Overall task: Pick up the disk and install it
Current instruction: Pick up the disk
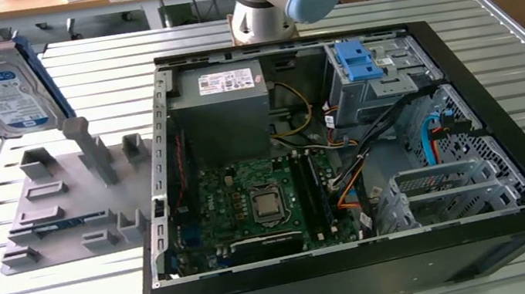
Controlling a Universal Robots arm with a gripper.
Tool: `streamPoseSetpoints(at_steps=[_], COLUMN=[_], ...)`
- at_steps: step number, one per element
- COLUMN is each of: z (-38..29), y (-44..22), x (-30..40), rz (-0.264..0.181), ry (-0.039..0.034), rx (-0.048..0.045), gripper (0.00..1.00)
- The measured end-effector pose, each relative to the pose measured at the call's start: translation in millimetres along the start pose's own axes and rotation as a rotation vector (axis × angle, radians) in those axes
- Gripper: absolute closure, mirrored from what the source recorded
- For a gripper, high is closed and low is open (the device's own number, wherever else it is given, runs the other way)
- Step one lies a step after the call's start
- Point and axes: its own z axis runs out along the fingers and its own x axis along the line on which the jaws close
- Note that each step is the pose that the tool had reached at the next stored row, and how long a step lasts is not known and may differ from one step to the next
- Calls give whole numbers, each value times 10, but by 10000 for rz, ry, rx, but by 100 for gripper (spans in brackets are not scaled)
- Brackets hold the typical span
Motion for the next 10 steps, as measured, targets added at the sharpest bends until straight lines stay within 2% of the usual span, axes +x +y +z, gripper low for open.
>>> streamPoseSetpoints(at_steps=[10], z=[-126], y=[2], x=[0], rz=[1], ry=[-1], rx=[2], gripper=[64])
